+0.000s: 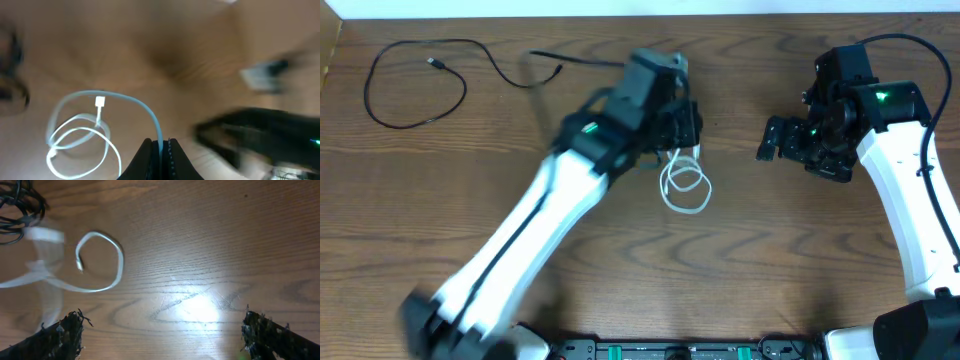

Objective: Untangle cables

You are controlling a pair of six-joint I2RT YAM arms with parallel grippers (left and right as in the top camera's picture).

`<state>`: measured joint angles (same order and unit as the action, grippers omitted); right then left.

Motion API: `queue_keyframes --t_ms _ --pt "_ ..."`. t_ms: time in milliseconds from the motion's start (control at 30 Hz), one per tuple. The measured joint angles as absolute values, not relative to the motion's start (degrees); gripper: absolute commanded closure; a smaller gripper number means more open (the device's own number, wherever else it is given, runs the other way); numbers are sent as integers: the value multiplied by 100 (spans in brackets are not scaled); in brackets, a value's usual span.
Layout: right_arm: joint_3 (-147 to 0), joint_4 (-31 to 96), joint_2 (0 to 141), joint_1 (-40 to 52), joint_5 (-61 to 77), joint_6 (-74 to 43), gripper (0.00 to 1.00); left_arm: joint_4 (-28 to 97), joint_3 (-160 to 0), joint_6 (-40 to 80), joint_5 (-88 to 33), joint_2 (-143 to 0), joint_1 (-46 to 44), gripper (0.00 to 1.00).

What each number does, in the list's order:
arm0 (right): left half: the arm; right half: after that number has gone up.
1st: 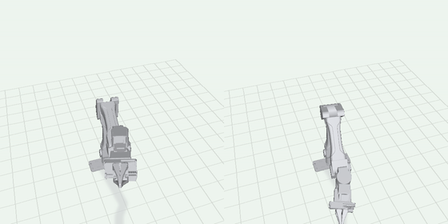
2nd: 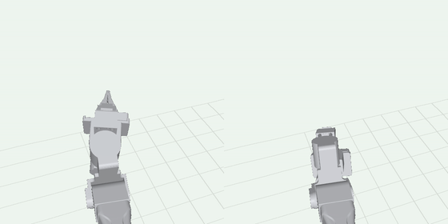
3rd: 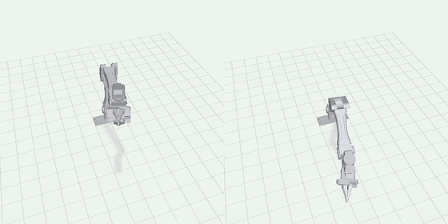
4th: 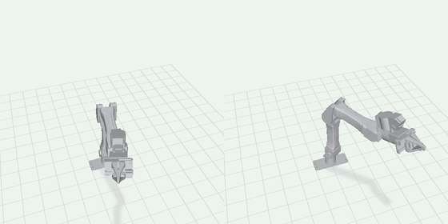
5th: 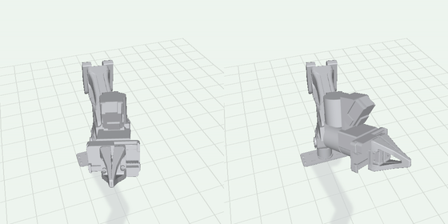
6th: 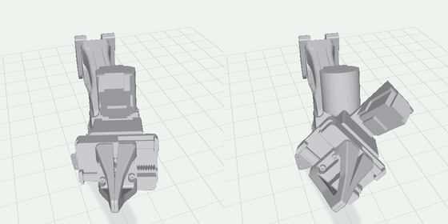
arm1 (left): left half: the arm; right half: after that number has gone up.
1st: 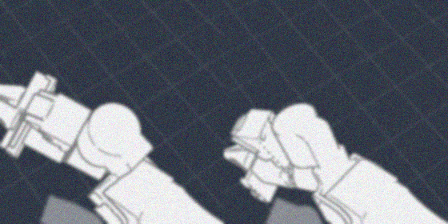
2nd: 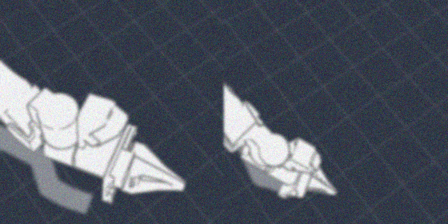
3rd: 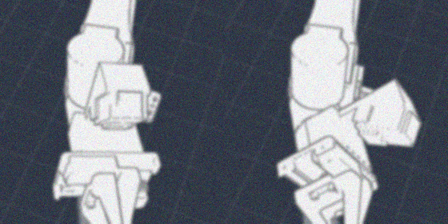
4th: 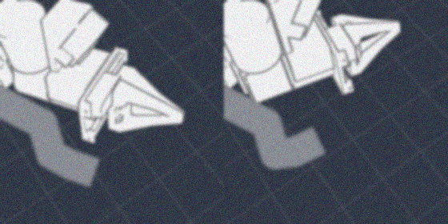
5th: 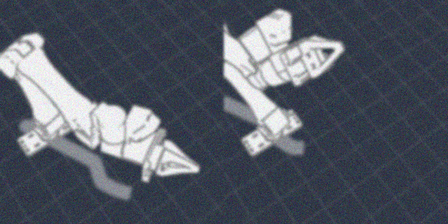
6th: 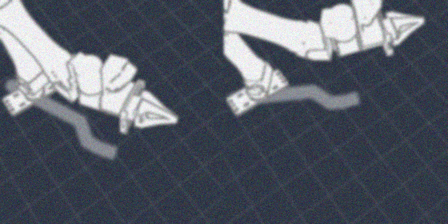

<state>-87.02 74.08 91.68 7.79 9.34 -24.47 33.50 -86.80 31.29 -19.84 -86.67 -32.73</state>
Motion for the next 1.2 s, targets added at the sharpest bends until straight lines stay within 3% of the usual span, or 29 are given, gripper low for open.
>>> queue_keyframes --t_ms 367,933,1200 --pt "-8702 7402 9168 792 934 -2447 1 3135 -8739 2665 -1933 -6890 -3273 92" --pt "-8702 7365 9168 954 937 -2447 1 4327 -8739 2556 -1800 -7542 -3273 93" --pt "-8700 7293 9168 954 937 -2447 1 4160 -8739 1680 -3642 -8187 -3151 93"
